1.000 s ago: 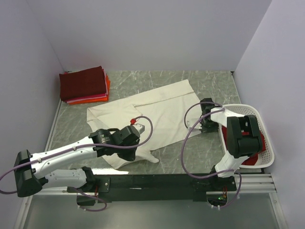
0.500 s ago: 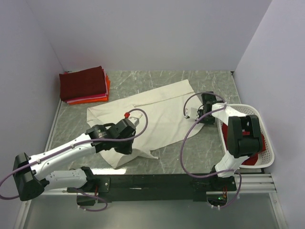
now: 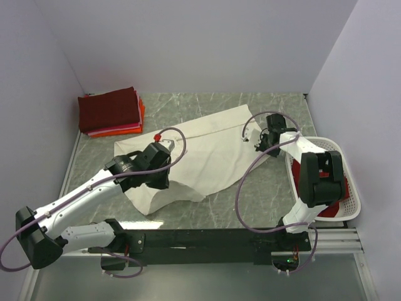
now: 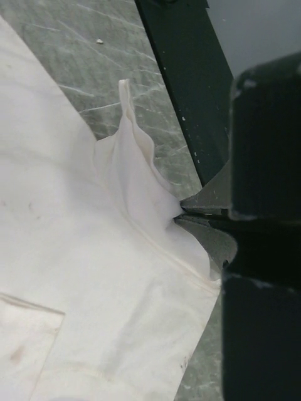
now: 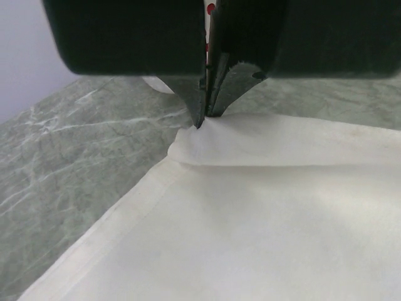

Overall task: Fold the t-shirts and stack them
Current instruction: Fold the tshirt

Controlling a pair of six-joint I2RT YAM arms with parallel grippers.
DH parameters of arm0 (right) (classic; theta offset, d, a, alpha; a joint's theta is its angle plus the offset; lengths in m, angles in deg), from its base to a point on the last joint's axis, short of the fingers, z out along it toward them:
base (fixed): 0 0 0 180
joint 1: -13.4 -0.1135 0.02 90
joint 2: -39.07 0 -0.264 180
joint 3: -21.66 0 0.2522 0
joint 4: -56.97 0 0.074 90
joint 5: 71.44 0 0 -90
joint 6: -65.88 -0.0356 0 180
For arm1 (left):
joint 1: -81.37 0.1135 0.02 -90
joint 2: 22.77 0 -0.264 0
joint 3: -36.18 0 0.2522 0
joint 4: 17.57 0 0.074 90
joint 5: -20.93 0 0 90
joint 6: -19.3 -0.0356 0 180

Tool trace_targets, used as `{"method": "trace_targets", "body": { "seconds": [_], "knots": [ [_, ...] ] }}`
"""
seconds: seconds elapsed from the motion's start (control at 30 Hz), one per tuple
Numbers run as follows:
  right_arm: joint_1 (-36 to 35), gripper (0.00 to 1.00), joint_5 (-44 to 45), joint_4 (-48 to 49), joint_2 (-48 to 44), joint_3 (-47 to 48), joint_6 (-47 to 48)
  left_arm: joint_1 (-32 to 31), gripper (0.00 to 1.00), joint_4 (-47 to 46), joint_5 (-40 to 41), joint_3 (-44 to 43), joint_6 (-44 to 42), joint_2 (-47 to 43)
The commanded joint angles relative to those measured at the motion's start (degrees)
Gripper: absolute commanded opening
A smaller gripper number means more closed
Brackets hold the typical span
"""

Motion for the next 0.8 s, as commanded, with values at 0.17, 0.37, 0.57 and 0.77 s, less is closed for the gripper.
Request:
{"method": "trace_targets", "body": {
  "seconds": [0.17,0.37,0.57,0.77],
  "knots": [
    [0.5,0.00,-1.1,4.3,2.1,5.9,-6.7,5.4,0.01,-2.0,2.3,-6.3,-5.4,0.2],
    [0.6,0.00,-1.7,3.9,4.1,8.9,-8.5,9.9,0.01,-2.6,4.0,-11.8,-8.6,2.0],
    [0.6,0.00,-1.8,4.2,5.9,11.4,-10.9,13.9,0.00,-3.5,5.2,-15.5,-11.6,3.9],
    [0.6,0.00,-1.7,4.3,8.4,15.1,-13.3,17.4,0.01,-3.6,8.5,-17.5,-14.6,6.7]
  ]
}}
